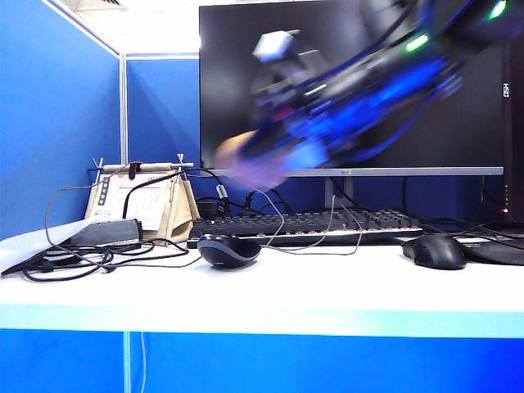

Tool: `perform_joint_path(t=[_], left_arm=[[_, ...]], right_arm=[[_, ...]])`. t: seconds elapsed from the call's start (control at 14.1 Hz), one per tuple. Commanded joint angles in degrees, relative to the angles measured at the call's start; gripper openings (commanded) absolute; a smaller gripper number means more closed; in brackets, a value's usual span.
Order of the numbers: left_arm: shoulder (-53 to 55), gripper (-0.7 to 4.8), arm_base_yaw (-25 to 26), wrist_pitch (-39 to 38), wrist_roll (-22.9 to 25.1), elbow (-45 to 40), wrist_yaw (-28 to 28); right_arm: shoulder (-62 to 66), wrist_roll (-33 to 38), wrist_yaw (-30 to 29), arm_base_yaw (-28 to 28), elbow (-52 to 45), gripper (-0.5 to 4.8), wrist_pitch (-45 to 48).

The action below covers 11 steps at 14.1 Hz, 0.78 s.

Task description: Pick up the kiwi and place it near the upside-down mouse.

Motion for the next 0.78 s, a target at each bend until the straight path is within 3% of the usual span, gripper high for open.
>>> perform_joint_path(t=[0.07,0.28,0.78], left_arm=[[-0.15,0.3,-0.02,-0.02,0.35,0.11,0.5],[-0.17,0.3,-0.02,-0.92,0.33,0.11,0.5],[-0.17,0.3,-0.02,-0.96,0.09,0.11,0.48]], right_arm=[[5.07,0.72,7.43,7.06,-1.53,2.06,12.68],[11.91,2.54,11.17,7.23,-1.53,2.06,15.87],[17.4,1.68,10.45,5.16,-1.22,2.1,16.7]])
